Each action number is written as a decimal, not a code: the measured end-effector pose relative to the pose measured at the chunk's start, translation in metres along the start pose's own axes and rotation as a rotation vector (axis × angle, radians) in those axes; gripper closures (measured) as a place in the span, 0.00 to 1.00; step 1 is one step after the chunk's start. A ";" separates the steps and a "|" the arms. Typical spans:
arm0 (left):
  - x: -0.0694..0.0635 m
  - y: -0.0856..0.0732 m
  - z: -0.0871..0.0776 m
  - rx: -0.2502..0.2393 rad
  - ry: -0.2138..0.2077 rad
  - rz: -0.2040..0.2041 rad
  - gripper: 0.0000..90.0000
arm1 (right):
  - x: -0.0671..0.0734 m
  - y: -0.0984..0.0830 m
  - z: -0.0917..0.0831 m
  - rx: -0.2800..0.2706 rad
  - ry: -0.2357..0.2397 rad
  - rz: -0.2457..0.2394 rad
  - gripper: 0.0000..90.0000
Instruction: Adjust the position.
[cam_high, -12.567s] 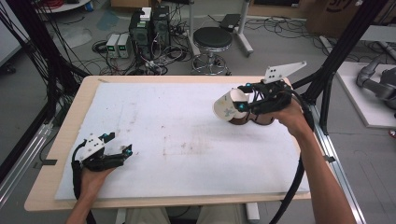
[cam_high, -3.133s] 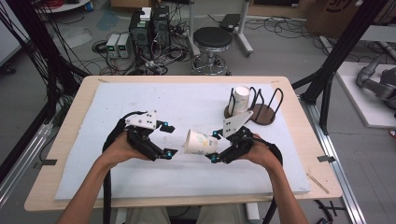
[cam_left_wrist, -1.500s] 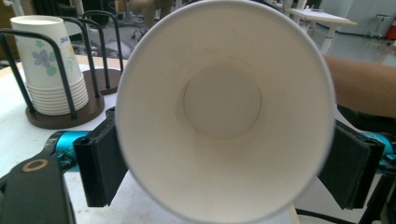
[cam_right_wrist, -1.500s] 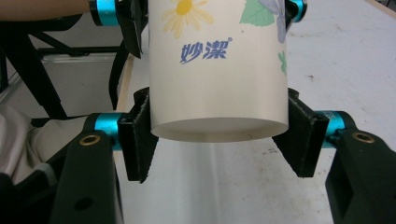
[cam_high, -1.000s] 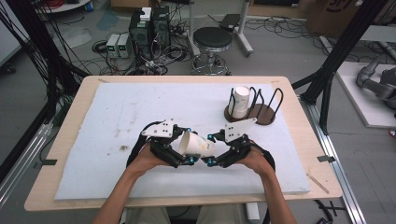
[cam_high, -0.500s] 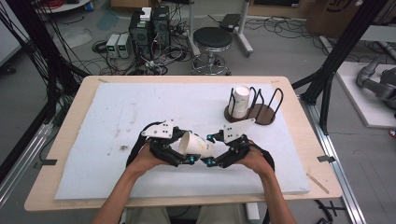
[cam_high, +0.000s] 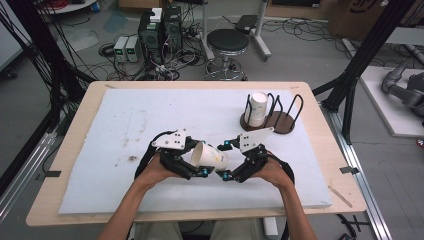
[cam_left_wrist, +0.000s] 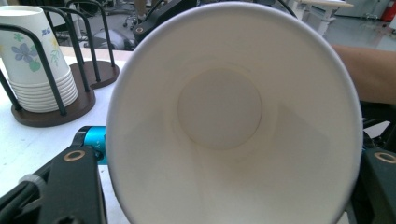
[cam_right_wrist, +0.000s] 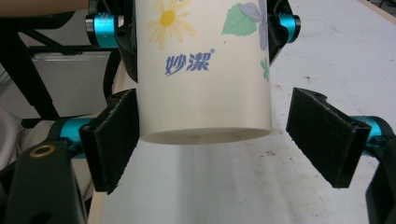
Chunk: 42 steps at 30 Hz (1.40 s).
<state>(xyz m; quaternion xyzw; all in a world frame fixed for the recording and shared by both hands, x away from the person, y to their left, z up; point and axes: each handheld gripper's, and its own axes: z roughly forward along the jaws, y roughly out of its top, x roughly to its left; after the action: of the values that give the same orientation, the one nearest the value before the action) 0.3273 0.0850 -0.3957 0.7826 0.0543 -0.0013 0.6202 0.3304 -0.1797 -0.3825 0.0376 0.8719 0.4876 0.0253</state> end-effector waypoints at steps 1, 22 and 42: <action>0.000 0.000 -0.001 0.003 0.004 -0.003 0.32 | 0.001 0.000 -0.001 0.004 -0.009 0.003 0.20; 0.019 0.016 -0.032 0.338 0.129 -0.005 0.32 | 0.012 -0.045 -0.024 0.013 -0.329 0.204 0.20; 0.062 0.028 -0.032 0.676 0.135 -0.012 0.32 | 0.018 -0.088 -0.036 -0.013 -0.725 0.376 0.21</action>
<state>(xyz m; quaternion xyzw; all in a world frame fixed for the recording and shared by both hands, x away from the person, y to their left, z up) 0.3890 0.1145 -0.3650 0.9418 0.0965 0.0290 0.3208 0.3063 -0.2541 -0.4387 0.3655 0.7814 0.4445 0.2415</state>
